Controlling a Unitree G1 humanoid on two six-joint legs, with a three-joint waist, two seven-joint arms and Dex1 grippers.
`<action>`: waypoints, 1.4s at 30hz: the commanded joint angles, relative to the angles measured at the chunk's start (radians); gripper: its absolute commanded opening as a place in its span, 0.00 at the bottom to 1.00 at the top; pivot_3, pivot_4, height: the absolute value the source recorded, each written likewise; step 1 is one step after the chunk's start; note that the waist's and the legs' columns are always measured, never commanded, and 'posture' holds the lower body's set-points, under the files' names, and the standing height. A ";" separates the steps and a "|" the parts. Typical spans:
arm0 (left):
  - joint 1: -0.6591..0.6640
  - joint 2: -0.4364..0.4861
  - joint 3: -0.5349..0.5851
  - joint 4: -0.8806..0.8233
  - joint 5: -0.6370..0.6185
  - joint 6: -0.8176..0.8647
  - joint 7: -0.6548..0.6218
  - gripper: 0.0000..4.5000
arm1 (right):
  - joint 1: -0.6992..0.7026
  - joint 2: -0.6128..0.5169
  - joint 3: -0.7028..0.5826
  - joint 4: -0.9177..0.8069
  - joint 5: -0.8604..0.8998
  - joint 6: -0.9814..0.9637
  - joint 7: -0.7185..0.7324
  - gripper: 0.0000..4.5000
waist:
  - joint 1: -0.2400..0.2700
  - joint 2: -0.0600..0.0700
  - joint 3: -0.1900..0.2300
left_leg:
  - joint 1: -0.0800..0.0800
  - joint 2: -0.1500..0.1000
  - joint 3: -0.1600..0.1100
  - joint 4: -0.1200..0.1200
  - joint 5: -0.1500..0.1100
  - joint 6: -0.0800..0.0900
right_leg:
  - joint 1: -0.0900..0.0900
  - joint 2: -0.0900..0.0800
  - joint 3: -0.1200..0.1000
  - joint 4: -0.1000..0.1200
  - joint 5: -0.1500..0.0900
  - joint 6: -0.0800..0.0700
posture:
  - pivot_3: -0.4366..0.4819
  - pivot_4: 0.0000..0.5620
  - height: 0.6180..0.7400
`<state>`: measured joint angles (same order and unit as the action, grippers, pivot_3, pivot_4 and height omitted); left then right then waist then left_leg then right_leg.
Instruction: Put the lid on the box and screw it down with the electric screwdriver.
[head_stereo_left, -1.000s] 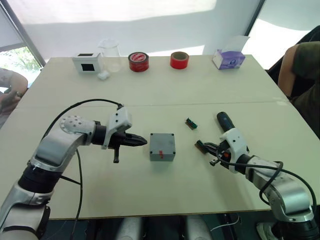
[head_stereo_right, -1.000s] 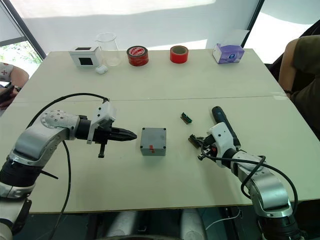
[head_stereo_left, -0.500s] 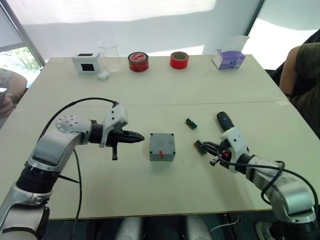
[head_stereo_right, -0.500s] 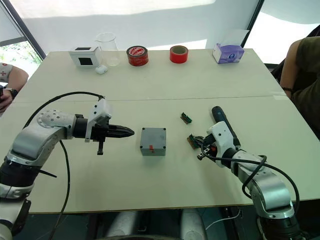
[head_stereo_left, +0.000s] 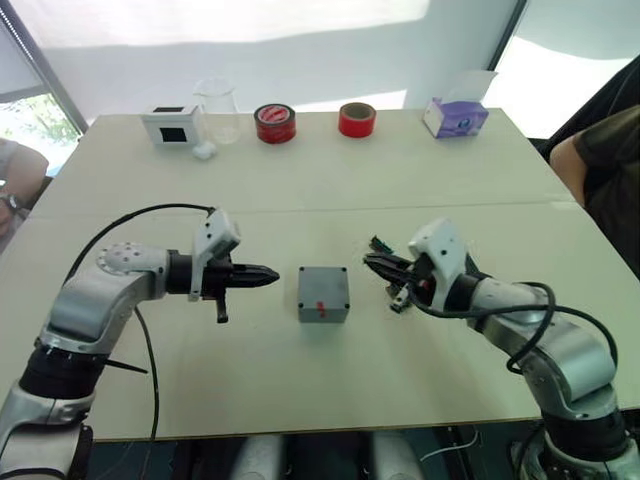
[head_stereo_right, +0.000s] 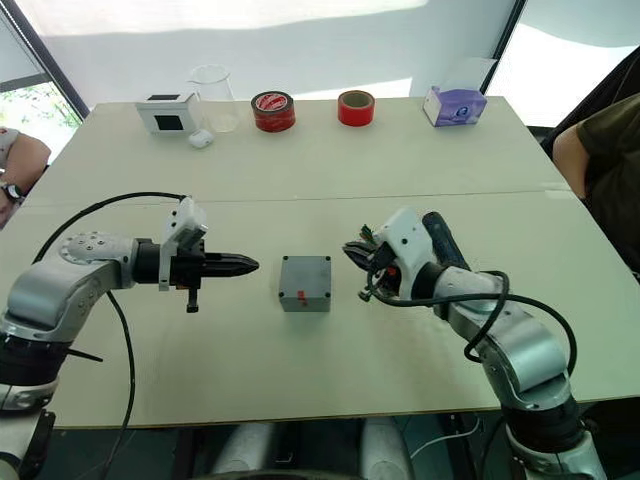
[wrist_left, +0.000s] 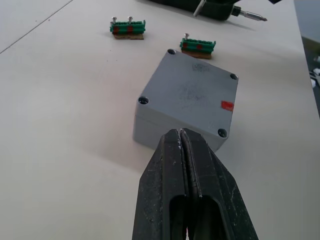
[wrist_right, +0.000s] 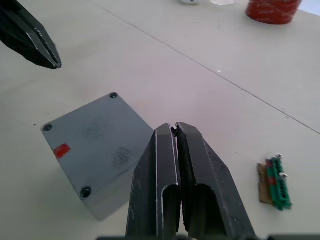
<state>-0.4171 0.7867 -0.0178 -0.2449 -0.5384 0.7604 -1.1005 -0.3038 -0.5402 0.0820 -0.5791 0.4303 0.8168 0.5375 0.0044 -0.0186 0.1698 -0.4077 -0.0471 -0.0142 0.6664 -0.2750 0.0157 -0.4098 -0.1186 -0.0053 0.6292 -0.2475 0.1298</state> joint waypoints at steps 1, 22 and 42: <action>0.011 0.004 0.042 -0.062 -0.039 0.022 0.030 0.00 | -0.033 0.018 0.044 0.041 -0.033 -0.061 0.013 0.01 | 0.003 0.000 0.000 | 0.000 0.000 0.000 0.000 0.000 0.000 | 0.000 0.000 0.000 0.000 0.000 0.000 | 0.48 0.27 1.00; 0.027 0.001 0.043 -0.092 -0.080 0.039 0.104 0.00 | -0.041 0.037 0.095 0.148 -0.112 -0.150 0.041 0.01 | 0.002 0.000 0.000 | 0.000 0.000 0.000 0.000 0.000 0.000 | 0.000 0.000 0.000 0.000 0.000 0.000 | 0.48 0.27 1.00; 0.018 -0.002 0.024 -0.064 -0.064 0.011 0.085 0.00 | -0.010 0.026 0.062 0.104 -0.101 -0.122 0.039 0.01 | 0.002 0.000 0.000 | 0.000 0.000 0.000 0.000 0.000 0.000 | 0.000 0.000 0.000 0.000 0.000 0.000 | 0.48 0.27 1.00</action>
<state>-0.3869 0.7820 0.0034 -0.2950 -0.5997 0.7954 -1.0039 -0.3183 -0.5064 0.1727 -0.4385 0.3237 0.6929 0.5770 0.0064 -0.0183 0.1700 -0.4077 -0.0471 -0.0142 0.6662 -0.2750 0.0155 -0.4101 -0.1185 -0.0054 0.6293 -0.2475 0.1296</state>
